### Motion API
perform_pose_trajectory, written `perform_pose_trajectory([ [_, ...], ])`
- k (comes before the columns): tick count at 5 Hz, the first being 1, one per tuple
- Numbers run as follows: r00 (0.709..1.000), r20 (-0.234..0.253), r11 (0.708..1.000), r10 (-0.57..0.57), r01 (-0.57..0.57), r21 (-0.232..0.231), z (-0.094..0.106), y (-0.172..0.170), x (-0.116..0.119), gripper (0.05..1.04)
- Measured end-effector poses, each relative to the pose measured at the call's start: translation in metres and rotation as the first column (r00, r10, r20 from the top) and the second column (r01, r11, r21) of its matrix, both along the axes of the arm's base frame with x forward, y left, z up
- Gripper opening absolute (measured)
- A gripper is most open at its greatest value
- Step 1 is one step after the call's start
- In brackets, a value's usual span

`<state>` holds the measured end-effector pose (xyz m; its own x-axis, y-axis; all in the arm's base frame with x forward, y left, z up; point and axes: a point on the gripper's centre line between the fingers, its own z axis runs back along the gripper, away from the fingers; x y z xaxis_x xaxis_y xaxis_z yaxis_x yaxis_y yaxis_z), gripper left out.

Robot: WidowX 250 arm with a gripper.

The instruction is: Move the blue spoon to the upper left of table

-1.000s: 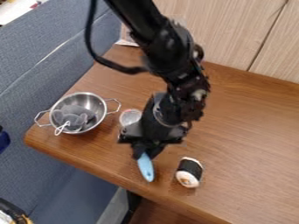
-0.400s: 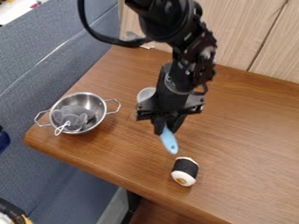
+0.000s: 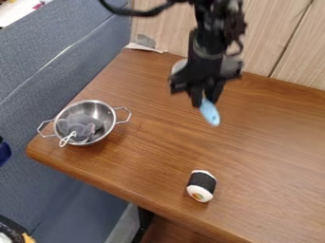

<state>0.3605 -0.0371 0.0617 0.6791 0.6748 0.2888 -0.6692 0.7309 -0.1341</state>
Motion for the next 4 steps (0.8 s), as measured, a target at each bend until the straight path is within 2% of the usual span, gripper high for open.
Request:
perform_pose_trajectory([
  [2,0.997,-0.025,0.996,0.079,-0.080,-0.046,-0.017,0.019,0.049,0.266],
  [3,0.989,-0.028,0.987,0.146,-0.148,-0.057,-0.032,0.035,0.076,0.266],
  [4,0.982,-0.047,0.981,0.184,-0.186,-0.046,-0.052,0.044,0.095,0.266],
])
